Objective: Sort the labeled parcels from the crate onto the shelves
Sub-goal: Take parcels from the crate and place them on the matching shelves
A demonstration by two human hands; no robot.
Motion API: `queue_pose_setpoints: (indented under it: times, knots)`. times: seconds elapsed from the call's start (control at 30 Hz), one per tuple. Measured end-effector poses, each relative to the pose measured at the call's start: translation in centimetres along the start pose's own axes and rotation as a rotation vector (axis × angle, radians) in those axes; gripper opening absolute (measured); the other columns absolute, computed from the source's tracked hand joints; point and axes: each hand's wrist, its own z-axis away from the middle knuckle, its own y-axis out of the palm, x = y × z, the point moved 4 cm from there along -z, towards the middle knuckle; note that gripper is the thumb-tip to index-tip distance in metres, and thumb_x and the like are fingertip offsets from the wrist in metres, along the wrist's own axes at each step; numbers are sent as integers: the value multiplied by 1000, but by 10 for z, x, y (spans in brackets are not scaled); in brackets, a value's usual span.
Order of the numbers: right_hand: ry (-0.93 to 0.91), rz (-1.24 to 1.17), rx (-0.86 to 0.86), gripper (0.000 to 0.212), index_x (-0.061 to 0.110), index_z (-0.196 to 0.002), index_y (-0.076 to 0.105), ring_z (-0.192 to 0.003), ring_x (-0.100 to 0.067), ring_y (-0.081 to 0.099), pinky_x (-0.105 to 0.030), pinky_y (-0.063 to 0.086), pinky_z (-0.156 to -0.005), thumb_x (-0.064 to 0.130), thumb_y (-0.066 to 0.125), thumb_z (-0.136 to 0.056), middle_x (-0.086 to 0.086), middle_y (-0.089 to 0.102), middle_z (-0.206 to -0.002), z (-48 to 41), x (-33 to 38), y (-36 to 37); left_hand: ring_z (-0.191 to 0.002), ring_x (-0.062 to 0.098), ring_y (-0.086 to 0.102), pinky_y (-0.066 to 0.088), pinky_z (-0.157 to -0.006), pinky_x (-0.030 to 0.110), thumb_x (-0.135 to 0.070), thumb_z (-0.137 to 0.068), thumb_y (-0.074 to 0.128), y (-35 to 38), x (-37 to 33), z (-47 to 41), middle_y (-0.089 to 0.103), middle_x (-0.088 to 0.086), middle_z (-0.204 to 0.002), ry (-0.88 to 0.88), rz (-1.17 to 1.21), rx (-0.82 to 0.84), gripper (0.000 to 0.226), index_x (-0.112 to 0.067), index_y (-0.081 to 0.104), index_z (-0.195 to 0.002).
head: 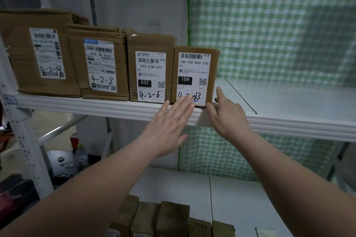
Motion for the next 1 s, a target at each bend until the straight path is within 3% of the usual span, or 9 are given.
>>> queue_pose_setpoints:
  times: [0.1, 0.17, 0.23, 0.33, 0.4, 0.6, 0.77, 0.87, 1.0]
  knots:
    - [125, -120, -273, 44, 15, -139, 49, -106, -29, 57, -36, 38, -79, 34, 38, -101, -8, 69, -110, 11, 2, -19, -149, 23, 1, 7, -119, 44, -37, -95, 41, -14, 3, 4, -4, 10, -161, -23, 44, -17, 74, -10, 3, -152]
    - [100, -270, -422, 30, 15, -115, 65, -88, -26, 60, -32, 35, -65, 28, 43, -99, -3, 68, -86, 20, 12, -27, -134, 29, 36, 31, -111, 47, -24, -88, 41, -30, 7, 9, 39, 14, -148, -33, 118, -83, 56, -8, 42, -142]
    - [8, -387, -435, 24, 13, -92, 67, -68, -23, 56, -32, 34, -56, 23, 46, -98, 3, 58, -66, 26, 28, -22, -98, 32, 56, 52, -83, 46, -18, -80, 41, -37, 13, 20, 61, 13, -109, -58, 195, -163, 41, -6, 64, -112]
    - [-131, -490, -353, 24, 12, -78, 65, -58, -23, 53, -36, 38, -53, 20, 51, -95, 0, 57, -59, 40, 56, 3, -79, 30, 59, 52, -55, 40, -21, -80, 37, -34, 19, 55, 60, 10, -90, -143, 285, -87, 38, -7, 66, -99]
    - [-199, -512, -189, 23, 12, -79, 67, -59, -21, 58, -36, 42, -55, 21, 54, -95, -2, 63, -62, 56, 74, 30, -81, 30, 60, 52, -55, 40, -21, -83, 38, -30, 22, 90, 61, 10, -93, -237, 327, -31, 36, -7, 67, -101]
    - [-161, -381, 808, 18, 22, -80, 65, -82, -20, 61, -35, 50, -80, 29, 57, -94, -2, 69, -87, 167, 114, 131, -101, 17, 56, 43, -83, 26, -20, -93, 49, -17, 19, 234, 64, 1, -110, -626, 518, 280, 29, -15, 66, -116]
    - [-150, -397, 1035, 25, 26, -71, 65, -77, -17, 64, -33, 52, -74, 29, 58, -95, 3, 67, -79, 288, 162, 174, -88, 22, 63, 44, -78, 25, -18, -88, 58, -41, 1, 393, 71, 6, -93, -939, 579, 291, 22, -11, 73, -103]
    - [18, -512, 1019, 31, 19, -64, 62, -55, -8, 52, -16, 39, -48, 22, 57, -95, 8, 58, -60, 356, 207, 190, -90, 16, 62, 44, -79, 23, -23, -92, 59, -65, -9, 500, 69, 0, -100, -1168, 639, 418, 22, -17, 69, -110]
    - [290, -653, 1177, 25, -1, -80, 68, -49, -14, 41, -24, 32, -47, 18, 60, -94, -8, 55, -65, 471, 275, 225, -84, 9, 57, 43, -66, 19, -25, -92, 60, -106, -11, 651, 66, -2, -102, -1498, 723, 465, 15, -22, 67, -105]
